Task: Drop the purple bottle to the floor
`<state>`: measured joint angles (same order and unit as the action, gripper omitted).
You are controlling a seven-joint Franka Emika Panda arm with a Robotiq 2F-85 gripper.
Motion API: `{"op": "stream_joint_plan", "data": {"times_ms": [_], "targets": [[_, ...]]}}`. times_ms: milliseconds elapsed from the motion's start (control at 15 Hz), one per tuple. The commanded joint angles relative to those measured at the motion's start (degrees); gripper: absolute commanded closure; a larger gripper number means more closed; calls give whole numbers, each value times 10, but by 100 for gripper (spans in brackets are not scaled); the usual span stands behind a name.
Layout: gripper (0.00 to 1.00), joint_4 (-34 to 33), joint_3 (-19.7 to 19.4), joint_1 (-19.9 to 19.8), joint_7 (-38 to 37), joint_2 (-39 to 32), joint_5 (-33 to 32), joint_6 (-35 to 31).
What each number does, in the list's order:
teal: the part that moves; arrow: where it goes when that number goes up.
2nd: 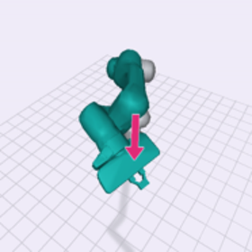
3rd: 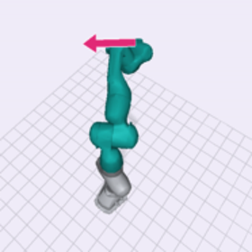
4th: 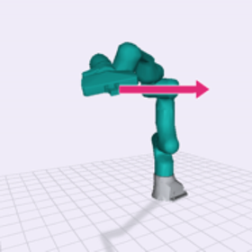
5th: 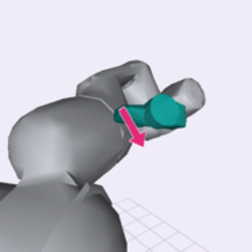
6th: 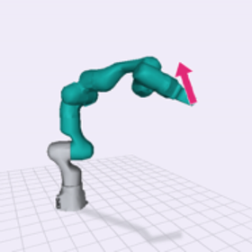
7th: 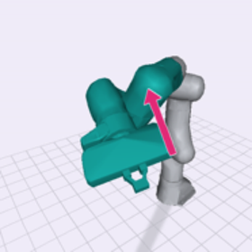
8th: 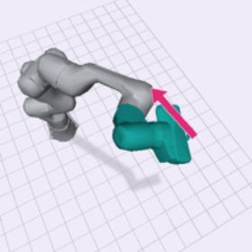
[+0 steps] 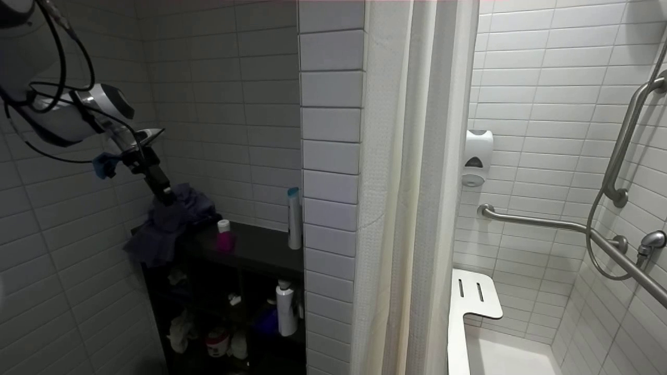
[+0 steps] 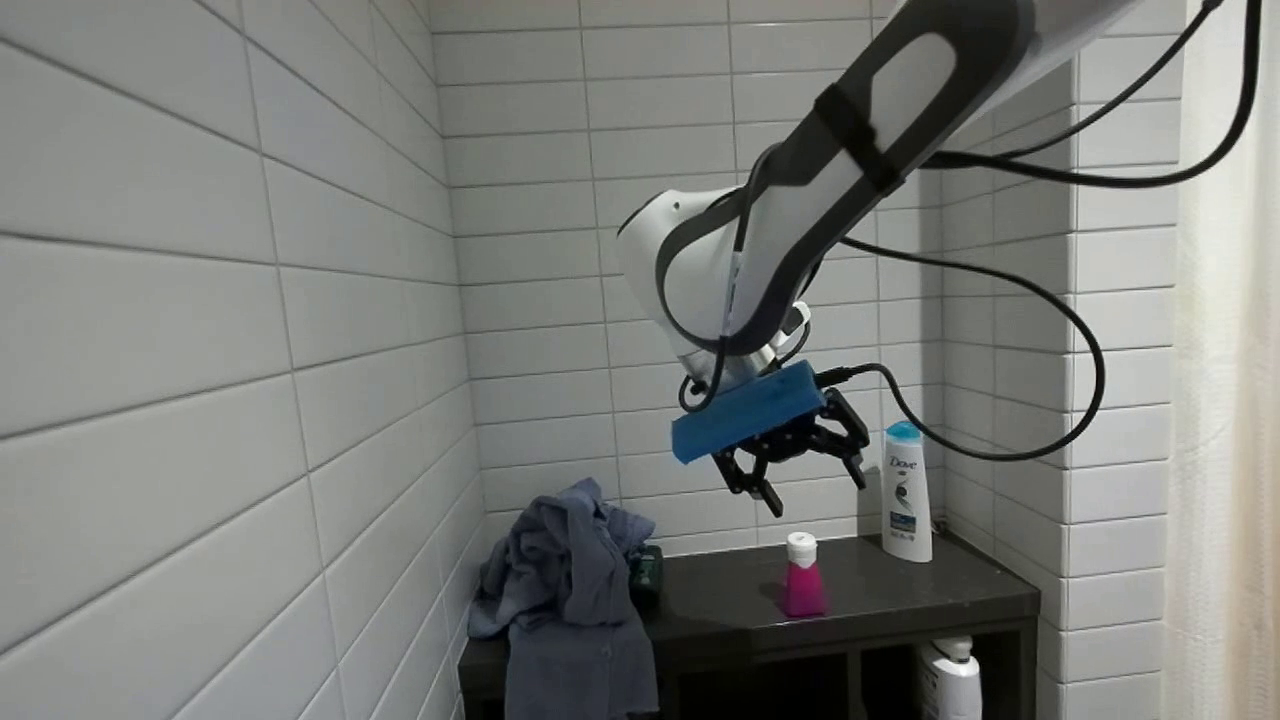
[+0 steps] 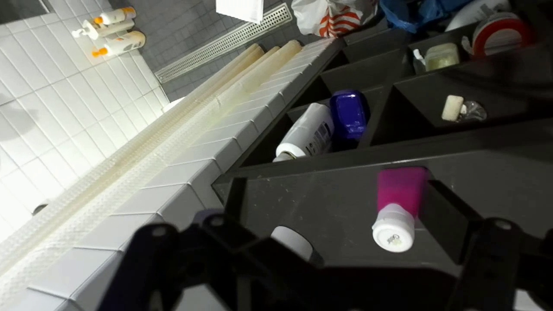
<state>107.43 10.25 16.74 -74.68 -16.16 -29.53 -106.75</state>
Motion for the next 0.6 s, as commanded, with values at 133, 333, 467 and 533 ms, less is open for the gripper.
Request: {"op": "stream_joint_plan", "data": {"times_ms": [133, 333, 467, 533], "targets": [[0, -75, -35, 2, -34, -44, 8, -29], [0, -111, -46, 12, -46, -69, -3, -28], [0, -132, -50, 20, -65, -87, 0, -24], [0, -148, -52, 23, -75, -102, 5, -22]]}}
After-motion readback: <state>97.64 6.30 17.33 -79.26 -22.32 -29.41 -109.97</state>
